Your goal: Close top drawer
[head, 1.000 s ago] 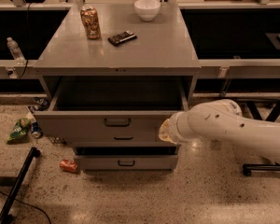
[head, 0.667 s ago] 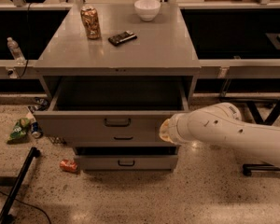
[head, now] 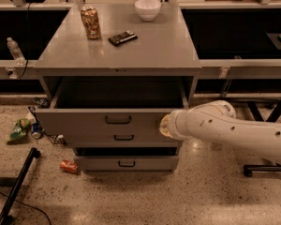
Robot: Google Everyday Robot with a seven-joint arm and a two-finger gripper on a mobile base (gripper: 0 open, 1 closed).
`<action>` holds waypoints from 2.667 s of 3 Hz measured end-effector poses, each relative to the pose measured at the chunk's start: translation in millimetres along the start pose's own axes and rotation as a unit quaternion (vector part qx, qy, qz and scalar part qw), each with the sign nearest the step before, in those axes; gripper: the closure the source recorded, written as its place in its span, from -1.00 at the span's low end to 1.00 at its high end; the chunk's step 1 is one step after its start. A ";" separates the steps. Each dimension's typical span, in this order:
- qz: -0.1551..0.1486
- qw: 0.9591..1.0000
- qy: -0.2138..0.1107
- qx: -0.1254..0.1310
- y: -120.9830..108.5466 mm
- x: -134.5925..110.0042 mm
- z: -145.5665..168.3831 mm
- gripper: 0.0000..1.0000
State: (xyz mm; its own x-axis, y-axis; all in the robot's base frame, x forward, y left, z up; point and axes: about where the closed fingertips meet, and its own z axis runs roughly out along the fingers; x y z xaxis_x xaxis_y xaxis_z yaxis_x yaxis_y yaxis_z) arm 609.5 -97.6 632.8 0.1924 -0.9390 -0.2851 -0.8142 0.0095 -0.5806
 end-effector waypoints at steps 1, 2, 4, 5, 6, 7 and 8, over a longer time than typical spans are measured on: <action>-0.021 1.000 0.016 0.004 -16.5 16.0 12.3 1.00; -0.033 0.999 0.024 0.007 -29.7 26.8 22.4 1.00; -0.035 0.998 0.036 0.026 -60.5 49.6 46.4 1.00; -0.023 0.999 0.039 0.019 -59.8 55.6 45.9 1.00; 0.004 1.000 0.024 -0.001 -42.0 47.8 32.0 1.00; 0.046 0.999 -0.012 0.002 -40.3 31.8 -9.0 1.00; 0.110 0.991 -0.075 0.016 -46.3 19.5 -51.7 1.00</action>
Offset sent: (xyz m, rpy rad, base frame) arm 0.0664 -0.0288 -0.0097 -0.1053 -0.0543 0.0225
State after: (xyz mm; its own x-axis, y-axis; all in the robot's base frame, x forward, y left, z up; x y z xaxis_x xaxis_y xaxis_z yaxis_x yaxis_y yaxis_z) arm 622.6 -134.2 693.5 0.0931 -0.8508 -0.5171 -0.8283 0.2220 -0.5145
